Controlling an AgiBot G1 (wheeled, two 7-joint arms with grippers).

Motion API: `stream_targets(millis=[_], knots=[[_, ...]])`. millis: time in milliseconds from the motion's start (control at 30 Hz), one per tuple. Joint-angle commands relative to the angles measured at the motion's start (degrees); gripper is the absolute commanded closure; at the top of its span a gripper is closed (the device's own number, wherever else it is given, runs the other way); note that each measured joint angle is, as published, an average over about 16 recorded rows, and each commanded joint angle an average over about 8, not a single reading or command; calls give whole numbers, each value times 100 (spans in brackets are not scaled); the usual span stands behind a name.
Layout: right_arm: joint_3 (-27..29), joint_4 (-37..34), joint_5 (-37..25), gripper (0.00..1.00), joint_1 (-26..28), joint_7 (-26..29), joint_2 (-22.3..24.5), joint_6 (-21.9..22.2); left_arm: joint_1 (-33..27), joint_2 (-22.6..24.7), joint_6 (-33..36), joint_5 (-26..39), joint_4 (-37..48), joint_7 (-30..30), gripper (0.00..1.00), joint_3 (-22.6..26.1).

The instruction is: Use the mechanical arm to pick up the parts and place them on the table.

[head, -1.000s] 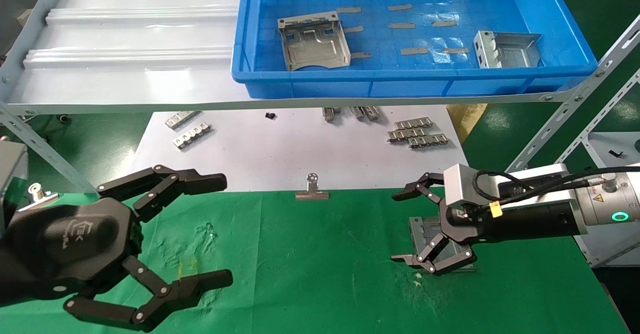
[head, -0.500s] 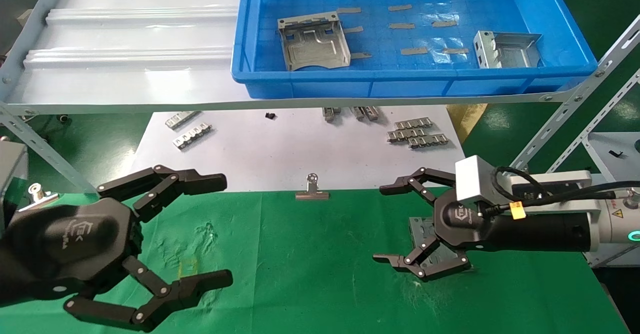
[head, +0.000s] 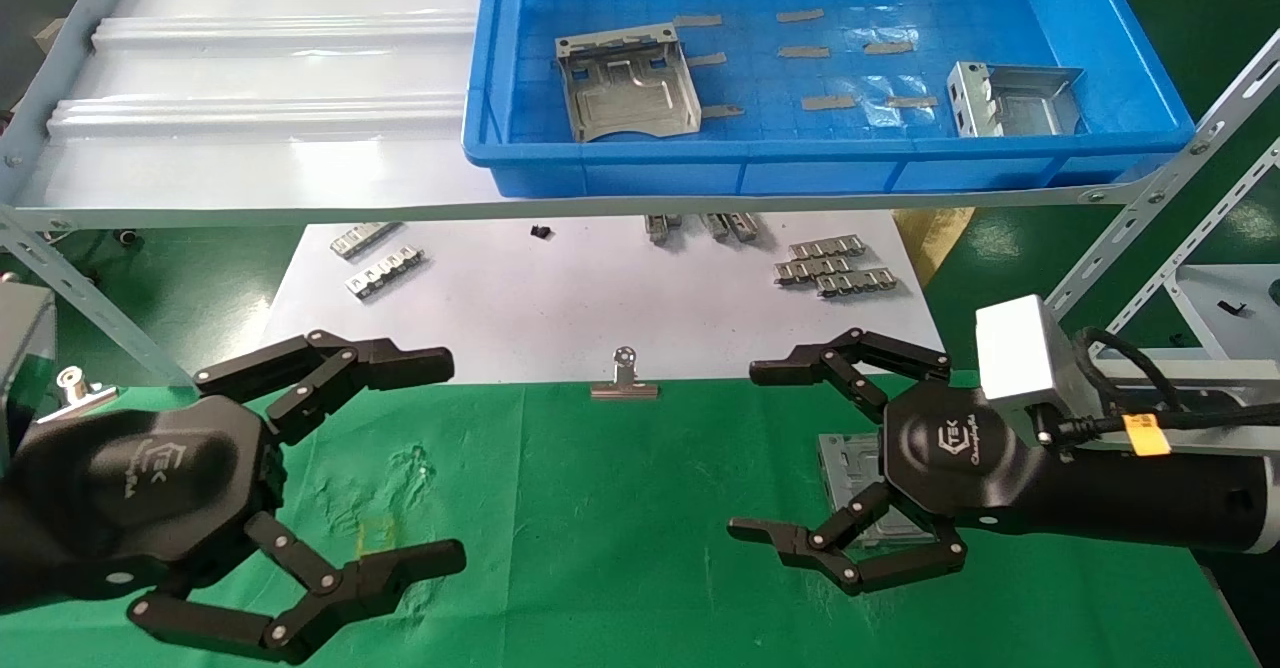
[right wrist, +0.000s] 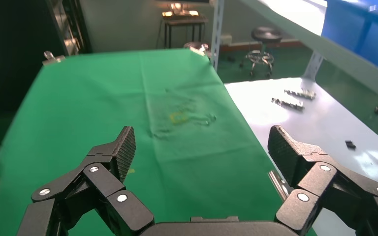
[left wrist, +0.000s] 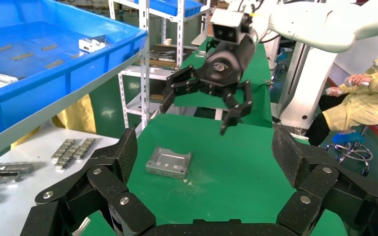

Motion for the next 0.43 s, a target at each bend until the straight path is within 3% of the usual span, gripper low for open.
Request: stream_targets(millis=[33, 433], knots=[[100, 168, 137, 0, -129, 105, 62, 18, 0, 0, 0, 0, 0, 0, 0, 0], [624, 1048, 854, 0, -803, 656, 388, 112, 0, 0, 0, 0, 0, 0, 0, 0]])
